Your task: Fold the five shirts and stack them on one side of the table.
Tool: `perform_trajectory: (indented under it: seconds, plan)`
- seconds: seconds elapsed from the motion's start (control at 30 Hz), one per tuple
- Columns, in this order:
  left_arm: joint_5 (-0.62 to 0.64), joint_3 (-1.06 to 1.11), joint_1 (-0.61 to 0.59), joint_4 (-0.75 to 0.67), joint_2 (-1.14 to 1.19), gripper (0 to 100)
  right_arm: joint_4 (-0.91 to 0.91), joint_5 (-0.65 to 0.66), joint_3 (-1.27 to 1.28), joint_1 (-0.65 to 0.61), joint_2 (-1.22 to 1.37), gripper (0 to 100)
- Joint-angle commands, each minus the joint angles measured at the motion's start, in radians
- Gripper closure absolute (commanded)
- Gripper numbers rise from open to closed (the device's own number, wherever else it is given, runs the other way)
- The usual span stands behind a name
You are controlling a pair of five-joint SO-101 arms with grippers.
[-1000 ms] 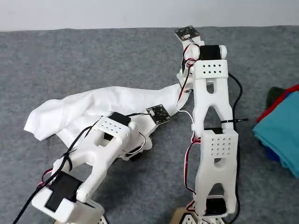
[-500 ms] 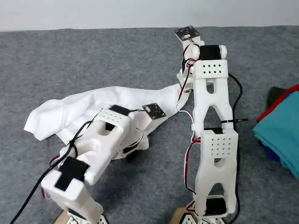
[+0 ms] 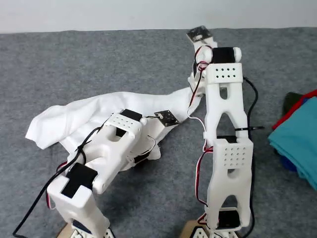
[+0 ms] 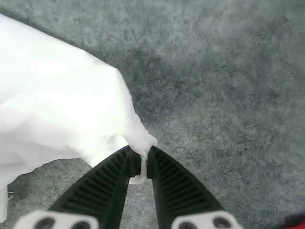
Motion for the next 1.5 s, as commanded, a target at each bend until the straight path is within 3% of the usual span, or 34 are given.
perform_trajectory:
  seconds: [0.0, 0.23, 0.4, 0.57, 0.73, 0.93, 1.1, 1.27, 1.47]
  plan:
    - [0.011, -0.031, -0.012, -0.02, -0.117, 99, 0.036, 0.005, -0.011, -0.008, -0.122, 98.8]
    - [0.011, -0.024, -0.014, -0.014, -0.37, 100, 0.038, 0.006, -0.008, -0.007, -0.165, 98.8]
    - [0.014, -0.039, -0.023, 0.064, -0.486, 100, 0.039, 0.006, -0.008, -0.008, -0.197, 98.8]
    - [0.12, -0.096, -0.137, 0.092, -0.655, 100, 0.039, 0.006, -0.008, -0.001, -0.321, 98.8]
    - [0.132, -0.24, -0.264, 0.086, -0.836, 100, 0.039, 0.006, -0.006, 0.001, -0.453, 98.8]
    - [0.127, -0.384, -0.281, 0.086, -0.973, 100, 0.039, 0.006, -0.006, -0.005, -0.631, 98.9]
    - [0.023, -0.475, -0.282, 0.092, -1.054, 100, 0.039, 0.008, -0.006, 0.021, -0.788, 98.9]
    - [0.008, -0.57, -0.282, 0.087, -1.137, 100, 0.039, 0.008, -0.005, 0.065, -0.941, 98.9]
    - [-0.196, -0.576, -0.285, 0.083, -1.223, 100, 0.039, 0.058, 0.003, 0.171, -1.07, 98.9]
